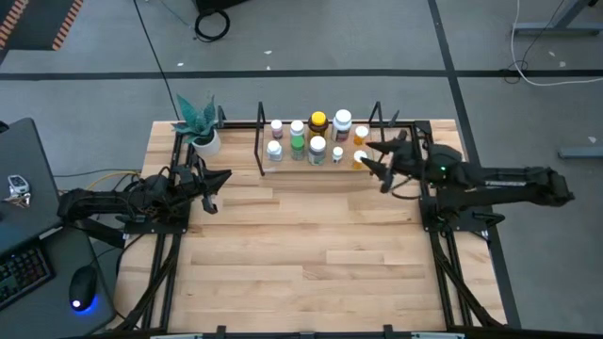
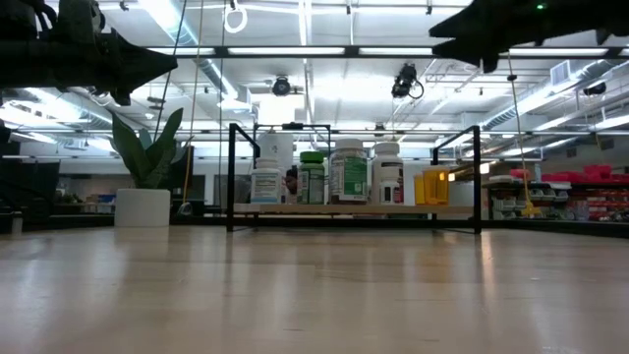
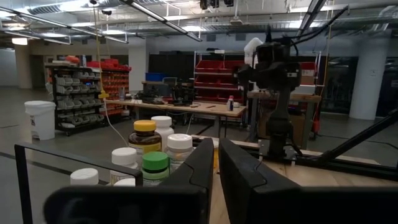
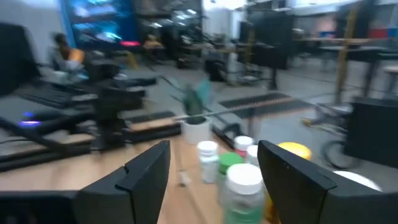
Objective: Pick and place medicine bottles onto shelf by color
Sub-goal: Return to Home Position
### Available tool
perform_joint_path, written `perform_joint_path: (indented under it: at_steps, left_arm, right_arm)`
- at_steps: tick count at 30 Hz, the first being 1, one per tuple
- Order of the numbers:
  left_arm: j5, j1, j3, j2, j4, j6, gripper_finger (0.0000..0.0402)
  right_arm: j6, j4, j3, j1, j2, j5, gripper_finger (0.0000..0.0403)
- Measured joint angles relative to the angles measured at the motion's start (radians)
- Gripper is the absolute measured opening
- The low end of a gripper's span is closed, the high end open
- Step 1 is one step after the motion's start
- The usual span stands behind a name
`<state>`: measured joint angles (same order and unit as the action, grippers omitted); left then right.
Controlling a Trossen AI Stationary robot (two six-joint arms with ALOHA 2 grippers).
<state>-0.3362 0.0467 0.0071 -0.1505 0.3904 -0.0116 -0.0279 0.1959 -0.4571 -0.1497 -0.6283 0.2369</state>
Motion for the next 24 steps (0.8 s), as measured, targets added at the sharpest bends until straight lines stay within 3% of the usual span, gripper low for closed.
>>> perform_joint_path:
  at_steps: [9,16,24]
  left_arm:
    - [0.0,0.0,0.0,0.0,0.0,0.0,0.004]
    - [0.0,0.0,0.0,0.0,0.0,0.0,0.0032]
    - [0.0,0.0,0.0,0.0,0.0,0.0,0.0035]
  right_arm:
    - [-0.054,-0.05,0.11,-0.042,0.204,-0.181,0.025]
    - [-0.087,-0.173,0.114,-0.056,0.343,-0.223,0.0245]
    - [-0.11,-0.132,0.252,-0.056,0.463,-0.231,0.0233]
